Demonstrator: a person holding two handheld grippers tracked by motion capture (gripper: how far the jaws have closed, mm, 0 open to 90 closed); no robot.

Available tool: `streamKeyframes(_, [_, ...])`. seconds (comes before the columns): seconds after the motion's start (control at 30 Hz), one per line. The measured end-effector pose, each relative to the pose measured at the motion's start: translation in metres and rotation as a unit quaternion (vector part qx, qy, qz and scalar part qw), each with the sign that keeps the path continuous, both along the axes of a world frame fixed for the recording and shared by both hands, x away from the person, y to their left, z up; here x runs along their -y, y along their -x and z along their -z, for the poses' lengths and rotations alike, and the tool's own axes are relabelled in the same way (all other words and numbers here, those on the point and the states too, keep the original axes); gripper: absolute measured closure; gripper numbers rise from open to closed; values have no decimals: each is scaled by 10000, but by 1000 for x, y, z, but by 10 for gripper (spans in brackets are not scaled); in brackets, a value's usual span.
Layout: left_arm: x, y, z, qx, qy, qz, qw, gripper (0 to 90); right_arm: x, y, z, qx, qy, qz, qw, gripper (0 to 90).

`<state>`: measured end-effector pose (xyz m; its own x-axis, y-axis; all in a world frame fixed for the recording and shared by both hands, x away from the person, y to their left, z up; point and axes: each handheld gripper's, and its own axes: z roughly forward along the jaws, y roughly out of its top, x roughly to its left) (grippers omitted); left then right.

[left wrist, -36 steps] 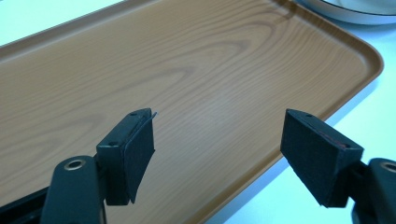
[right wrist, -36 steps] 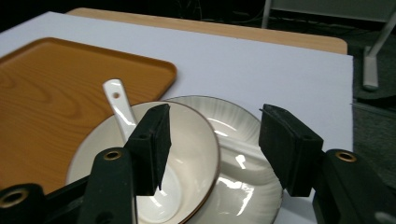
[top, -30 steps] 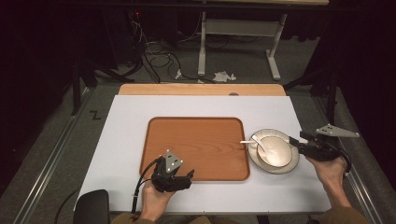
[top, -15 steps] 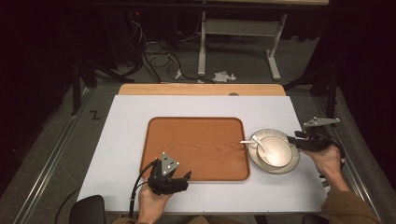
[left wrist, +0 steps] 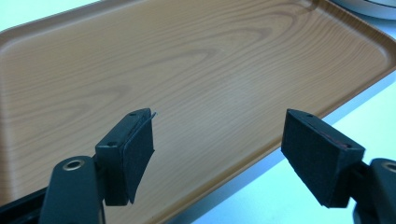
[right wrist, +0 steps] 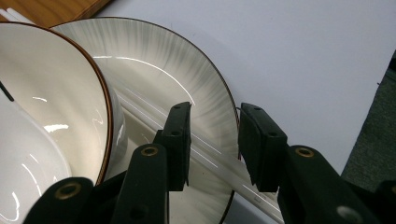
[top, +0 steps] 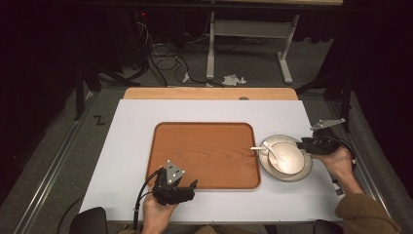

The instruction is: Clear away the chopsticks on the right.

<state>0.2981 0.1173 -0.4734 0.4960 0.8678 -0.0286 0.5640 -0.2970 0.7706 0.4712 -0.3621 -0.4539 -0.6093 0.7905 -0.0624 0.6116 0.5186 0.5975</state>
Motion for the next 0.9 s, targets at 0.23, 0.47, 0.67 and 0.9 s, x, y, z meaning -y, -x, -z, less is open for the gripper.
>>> streamKeyframes(0.23, [-1,0,0,-19,-11,-18,10000,251,-3,-3,-1,-109,89,-151,9998,682])
streamKeyframes(0.47, [1,0,1,-40,-38,9,10000,251,-1,-3,-3,-188,138,-196,9995,690])
streamKeyframes(0.67, [0,-1,2,-56,-39,0,10000,251,-5,-10,0,-302,171,-256,9991,709])
streamKeyframes(0.9, [0,-1,2,-53,-50,13,10000,251,-10,-14,1,-365,286,-383,9982,749])
